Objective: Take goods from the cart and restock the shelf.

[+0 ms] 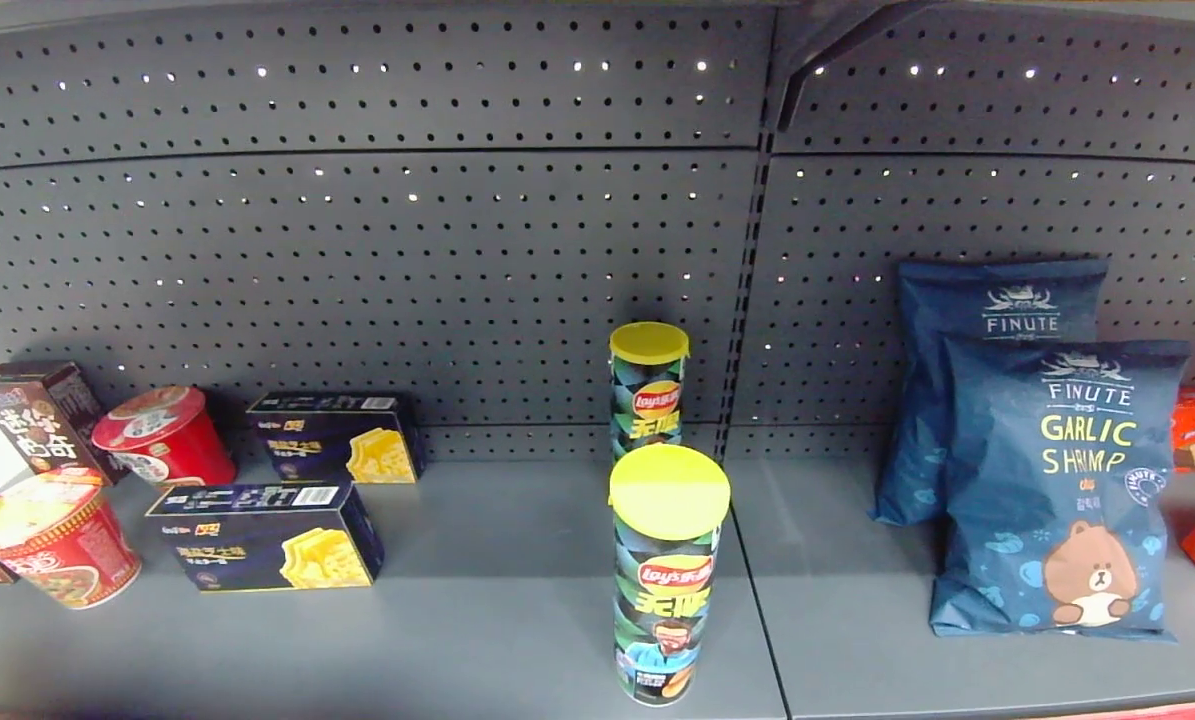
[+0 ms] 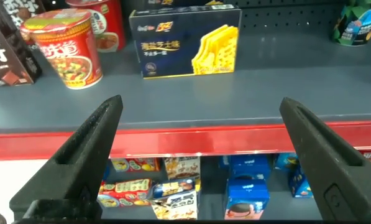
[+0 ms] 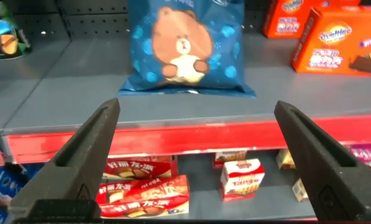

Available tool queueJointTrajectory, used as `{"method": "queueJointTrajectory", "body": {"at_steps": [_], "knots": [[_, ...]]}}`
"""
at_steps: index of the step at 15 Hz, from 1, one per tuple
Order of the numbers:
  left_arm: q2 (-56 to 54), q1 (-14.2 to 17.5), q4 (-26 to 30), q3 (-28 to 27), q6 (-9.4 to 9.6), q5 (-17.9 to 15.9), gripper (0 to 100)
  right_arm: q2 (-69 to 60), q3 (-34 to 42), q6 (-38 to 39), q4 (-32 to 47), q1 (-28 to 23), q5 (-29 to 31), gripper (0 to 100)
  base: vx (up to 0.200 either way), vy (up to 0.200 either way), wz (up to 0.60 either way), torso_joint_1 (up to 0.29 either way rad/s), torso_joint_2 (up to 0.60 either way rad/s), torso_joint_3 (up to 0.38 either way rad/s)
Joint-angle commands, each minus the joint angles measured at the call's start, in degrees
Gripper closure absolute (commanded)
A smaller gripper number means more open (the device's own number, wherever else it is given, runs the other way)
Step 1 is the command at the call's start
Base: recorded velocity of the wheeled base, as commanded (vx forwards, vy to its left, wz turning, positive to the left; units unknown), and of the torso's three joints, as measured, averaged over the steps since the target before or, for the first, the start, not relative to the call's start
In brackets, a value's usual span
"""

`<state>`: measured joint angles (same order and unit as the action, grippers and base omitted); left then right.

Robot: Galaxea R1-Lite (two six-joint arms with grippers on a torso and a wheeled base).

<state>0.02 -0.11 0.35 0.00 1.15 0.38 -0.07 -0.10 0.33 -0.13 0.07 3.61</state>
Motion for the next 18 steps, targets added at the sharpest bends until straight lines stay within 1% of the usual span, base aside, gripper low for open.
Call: {"method": "queueJointTrajectory", "body": {"at_steps": [1,6,8,10,11,12,18], "knots": [[0.0,-0.1,-0.1,0.0,0.00,0.1,0,0.1,0.0,0.0,0.0,-0.1,0.0,0,0.000,0.000,0.00,0.000,0.00,0.000],[0.0,-0.1,0.0,0.0,0.44,0.5,0,0.1,0.0,0.0,0.0,-0.1,0.0,0,0.000,0.000,0.00,0.000,0.00,0.000],[0.0,0.0,0.0,0.0,0.44,1.1,0,0.1,0.0,0.0,0.0,-0.1,0.0,0,0.000,-0.200,0.00,-0.005,0.01,0.005],[0.0,0.0,0.0,0.0,0.00,1.1,0,0.1,0.0,0.0,0.0,-0.1,0.0,0,0.000,0.000,0.00,0.000,0.00,0.000],[0.0,0.0,-0.1,0.0,-0.44,1.2,0,0.1,0.0,0.0,0.0,-0.1,0.0,0,0.000,0.000,0.00,0.000,0.00,0.000],[0.0,0.0,-0.1,0.0,-1.32,1.1,0,0.1,0.0,0.0,0.0,-0.1,0.0,0,0.000,0.000,0.00,0.000,0.00,0.000],[0.0,-0.1,-0.1,0.0,-1.41,1.1,0,0.1,0.0,0.0,0.0,-0.1,0.0,0,0.000,0.000,0.00,0.000,0.00,0.000]]}}
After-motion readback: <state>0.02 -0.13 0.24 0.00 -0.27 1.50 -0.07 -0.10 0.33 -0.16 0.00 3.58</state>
